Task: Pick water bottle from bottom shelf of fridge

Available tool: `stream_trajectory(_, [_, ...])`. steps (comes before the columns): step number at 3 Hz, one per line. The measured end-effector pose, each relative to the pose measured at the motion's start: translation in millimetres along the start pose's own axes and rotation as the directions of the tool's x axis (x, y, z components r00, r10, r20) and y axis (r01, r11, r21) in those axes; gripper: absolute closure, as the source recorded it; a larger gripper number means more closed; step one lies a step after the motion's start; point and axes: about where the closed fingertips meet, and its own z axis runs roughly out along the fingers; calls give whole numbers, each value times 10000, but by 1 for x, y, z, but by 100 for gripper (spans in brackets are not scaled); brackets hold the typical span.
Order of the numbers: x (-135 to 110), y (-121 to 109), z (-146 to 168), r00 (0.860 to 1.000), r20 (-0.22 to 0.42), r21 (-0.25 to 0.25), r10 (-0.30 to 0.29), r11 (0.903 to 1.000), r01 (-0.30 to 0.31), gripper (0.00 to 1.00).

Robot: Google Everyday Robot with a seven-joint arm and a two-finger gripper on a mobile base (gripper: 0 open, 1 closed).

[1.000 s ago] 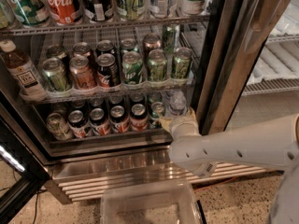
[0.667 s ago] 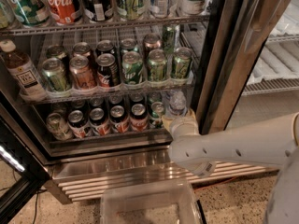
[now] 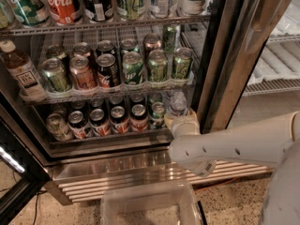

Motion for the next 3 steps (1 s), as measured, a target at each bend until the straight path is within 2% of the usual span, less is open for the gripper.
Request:
stream_trajectory(2, [-7,0,20,9999,136,-21,-10,10000,10,30])
stream_trajectory(3, [-7,1,20,9999,136,-18,-10,10000,10,29])
